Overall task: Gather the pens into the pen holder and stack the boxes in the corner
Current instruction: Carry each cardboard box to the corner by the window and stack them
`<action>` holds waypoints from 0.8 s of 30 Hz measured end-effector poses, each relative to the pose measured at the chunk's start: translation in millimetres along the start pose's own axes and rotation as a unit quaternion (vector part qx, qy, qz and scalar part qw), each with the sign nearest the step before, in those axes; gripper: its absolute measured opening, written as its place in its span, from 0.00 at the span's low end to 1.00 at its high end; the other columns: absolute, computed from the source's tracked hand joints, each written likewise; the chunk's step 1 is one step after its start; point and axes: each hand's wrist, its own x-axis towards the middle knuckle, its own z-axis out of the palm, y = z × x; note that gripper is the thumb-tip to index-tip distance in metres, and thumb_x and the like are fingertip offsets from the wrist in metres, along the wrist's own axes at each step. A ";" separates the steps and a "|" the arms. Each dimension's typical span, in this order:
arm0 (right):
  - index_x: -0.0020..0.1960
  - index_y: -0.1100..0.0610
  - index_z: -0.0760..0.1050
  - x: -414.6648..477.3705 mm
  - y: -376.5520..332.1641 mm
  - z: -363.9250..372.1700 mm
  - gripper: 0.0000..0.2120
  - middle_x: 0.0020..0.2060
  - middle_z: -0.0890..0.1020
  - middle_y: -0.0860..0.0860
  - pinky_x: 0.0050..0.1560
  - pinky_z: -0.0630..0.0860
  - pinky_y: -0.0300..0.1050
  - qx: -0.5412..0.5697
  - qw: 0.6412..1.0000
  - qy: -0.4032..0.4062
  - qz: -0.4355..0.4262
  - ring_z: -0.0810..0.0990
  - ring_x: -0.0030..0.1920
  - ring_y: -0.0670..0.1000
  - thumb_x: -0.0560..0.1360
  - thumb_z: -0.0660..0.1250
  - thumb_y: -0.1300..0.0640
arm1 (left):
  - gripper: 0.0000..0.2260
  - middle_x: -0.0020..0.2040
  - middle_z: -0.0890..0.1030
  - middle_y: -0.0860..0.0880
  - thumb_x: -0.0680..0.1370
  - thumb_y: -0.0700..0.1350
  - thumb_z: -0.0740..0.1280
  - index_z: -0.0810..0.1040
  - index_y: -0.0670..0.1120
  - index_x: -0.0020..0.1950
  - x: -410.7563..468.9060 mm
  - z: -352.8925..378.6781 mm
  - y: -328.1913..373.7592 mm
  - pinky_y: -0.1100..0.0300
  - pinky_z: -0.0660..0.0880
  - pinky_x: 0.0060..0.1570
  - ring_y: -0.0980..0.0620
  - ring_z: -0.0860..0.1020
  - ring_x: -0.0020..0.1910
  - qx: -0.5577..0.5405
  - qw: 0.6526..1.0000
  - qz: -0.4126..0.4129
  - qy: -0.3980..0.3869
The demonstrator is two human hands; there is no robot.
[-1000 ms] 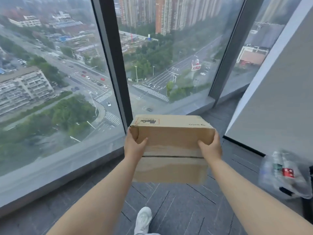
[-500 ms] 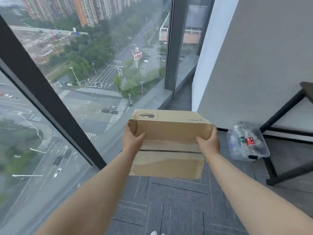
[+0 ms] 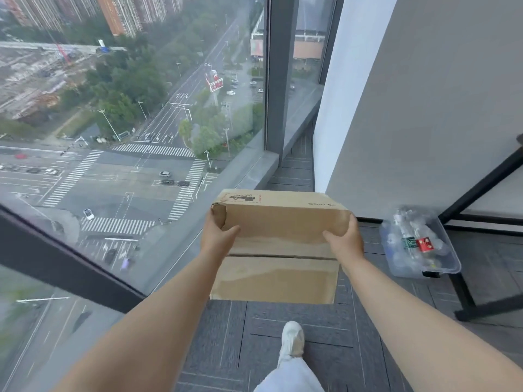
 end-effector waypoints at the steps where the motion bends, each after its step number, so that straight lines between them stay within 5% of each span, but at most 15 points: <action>1: 0.74 0.49 0.52 18.0 -2.6 1.7 0.36 0.65 0.73 0.53 0.55 0.69 0.46 0.002 1.000 -0.003 0.004 0.73 0.63 0.56 0.73 0.68 0.58 | 0.34 0.69 0.71 0.50 0.71 0.38 0.69 0.59 0.49 0.74 15.3 10.1 5.4 0.61 0.66 0.54 0.50 0.72 0.63 0.003 1.000 -0.002 0.000; 12: 0.74 0.47 0.49 201.0 -44.7 1.4 0.39 0.64 0.73 0.54 0.57 0.70 0.46 -0.026 0.998 -0.048 0.042 0.73 0.62 0.57 0.72 0.68 0.58 | 0.38 0.72 0.68 0.50 0.69 0.43 0.68 0.55 0.52 0.75 172.0 114.9 62.9 0.49 0.68 0.67 0.48 0.70 0.68 0.016 0.997 -0.064 -0.027; 16: 0.73 0.48 0.52 253.3 -59.8 6.1 0.36 0.63 0.74 0.54 0.55 0.69 0.45 -0.019 0.998 -0.046 0.040 0.72 0.55 0.53 0.72 0.68 0.60 | 0.33 0.66 0.72 0.50 0.72 0.40 0.67 0.58 0.47 0.74 225.0 143.9 79.0 0.57 0.69 0.56 0.48 0.74 0.60 0.014 0.996 -0.080 -0.021; 19: 0.73 0.48 0.50 294.0 -71.6 13.5 0.36 0.64 0.73 0.54 0.55 0.68 0.45 -0.029 0.997 -0.052 0.043 0.72 0.59 0.55 0.73 0.67 0.59 | 0.24 0.56 0.74 0.49 0.73 0.39 0.66 0.64 0.45 0.67 262.3 162.1 91.9 0.58 0.68 0.50 0.49 0.72 0.50 0.012 0.995 -0.096 -0.018; 24: 0.75 0.48 0.47 373.1 -86.8 41.2 0.38 0.67 0.70 0.54 0.58 0.68 0.46 -0.045 0.995 -0.065 0.060 0.70 0.65 0.56 0.74 0.67 0.58 | 0.23 0.59 0.74 0.48 0.71 0.40 0.67 0.65 0.45 0.65 346.8 188.5 97.7 0.57 0.68 0.51 0.49 0.73 0.51 0.017 0.996 -0.088 -0.031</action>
